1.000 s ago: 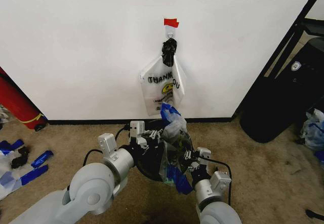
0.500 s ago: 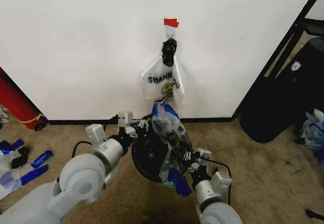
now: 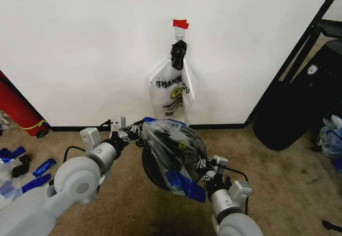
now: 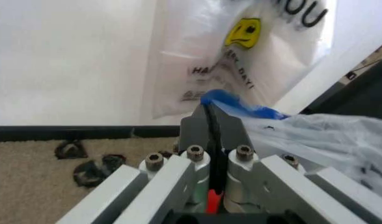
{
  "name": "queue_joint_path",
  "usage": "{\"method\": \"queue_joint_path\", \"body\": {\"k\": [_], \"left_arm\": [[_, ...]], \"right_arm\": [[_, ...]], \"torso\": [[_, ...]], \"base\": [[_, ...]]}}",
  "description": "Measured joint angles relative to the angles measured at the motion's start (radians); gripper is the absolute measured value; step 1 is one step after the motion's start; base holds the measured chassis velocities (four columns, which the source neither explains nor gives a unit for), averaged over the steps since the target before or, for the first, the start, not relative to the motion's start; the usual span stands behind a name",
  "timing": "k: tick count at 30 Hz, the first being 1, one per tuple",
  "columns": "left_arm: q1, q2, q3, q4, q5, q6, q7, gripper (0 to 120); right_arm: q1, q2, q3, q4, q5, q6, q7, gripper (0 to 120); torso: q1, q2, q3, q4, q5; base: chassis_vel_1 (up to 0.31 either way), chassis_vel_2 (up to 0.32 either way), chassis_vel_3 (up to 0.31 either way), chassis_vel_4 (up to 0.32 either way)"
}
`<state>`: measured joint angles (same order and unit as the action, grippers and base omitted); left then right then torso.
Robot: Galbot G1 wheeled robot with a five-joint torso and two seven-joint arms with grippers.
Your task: Pick up the garbage bag from the wall and place it over the trash bin.
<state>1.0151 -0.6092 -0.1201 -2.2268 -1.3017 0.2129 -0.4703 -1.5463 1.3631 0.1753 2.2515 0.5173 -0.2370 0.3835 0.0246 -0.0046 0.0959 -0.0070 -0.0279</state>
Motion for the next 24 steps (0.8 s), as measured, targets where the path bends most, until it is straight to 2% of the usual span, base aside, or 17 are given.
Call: {"method": "queue_joint_path", "body": {"k": [6,13,15,16,19,21,24], "left_arm": [[0.027,0.012,-0.006,0.000,0.000,0.000,0.009,0],[0.029,-0.013,-0.012,-0.018,-0.001,0.022,-0.023,3],[0.033,-0.016,-0.016,-0.047,-0.001,0.026,-0.046,11],[0.033,-0.016,-0.016,-0.047,-0.001,0.026,-0.046,11],[0.065,-0.007,-0.049,-0.110,0.000,0.036,-0.069,28],[0.073,-0.005,-0.061,-0.123,0.001,0.039,-0.074,31],[0.095,-0.003,-0.093,-0.162,0.008,0.042,-0.111,46]], "right_arm": [[0.004,-0.004,0.017,0.008,0.032,0.000,0.003,0],[0.006,0.000,0.026,0.006,0.042,0.004,0.006,0],[0.004,0.005,0.034,-0.003,0.041,0.005,0.006,0],[0.004,0.005,0.034,-0.003,0.041,0.005,0.006,0],[0.018,0.005,0.040,-0.024,0.041,0.004,0.004,0],[0.027,0.005,0.042,-0.031,0.042,0.004,0.005,0],[0.048,0.007,0.046,-0.047,0.042,0.006,0.011,0]], "torso": [[0.000,0.000,0.000,0.0001,0.0000],[0.000,0.000,0.000,0.0000,0.0001],[0.000,0.000,0.000,-0.0003,0.0000],[0.000,0.000,0.000,-0.0003,0.0000],[0.000,0.000,0.000,0.0001,0.0002],[0.000,0.000,0.000,0.0002,0.0002],[0.000,0.000,0.000,0.0001,0.0001]], "base": [[0.000,0.000,0.000,0.000],[0.000,0.000,0.000,0.000],[0.000,0.000,0.000,0.000],[0.000,0.000,0.000,0.000],[0.000,0.000,0.000,0.000],[0.000,0.000,0.000,0.000],[0.000,0.000,0.000,0.000]]}}
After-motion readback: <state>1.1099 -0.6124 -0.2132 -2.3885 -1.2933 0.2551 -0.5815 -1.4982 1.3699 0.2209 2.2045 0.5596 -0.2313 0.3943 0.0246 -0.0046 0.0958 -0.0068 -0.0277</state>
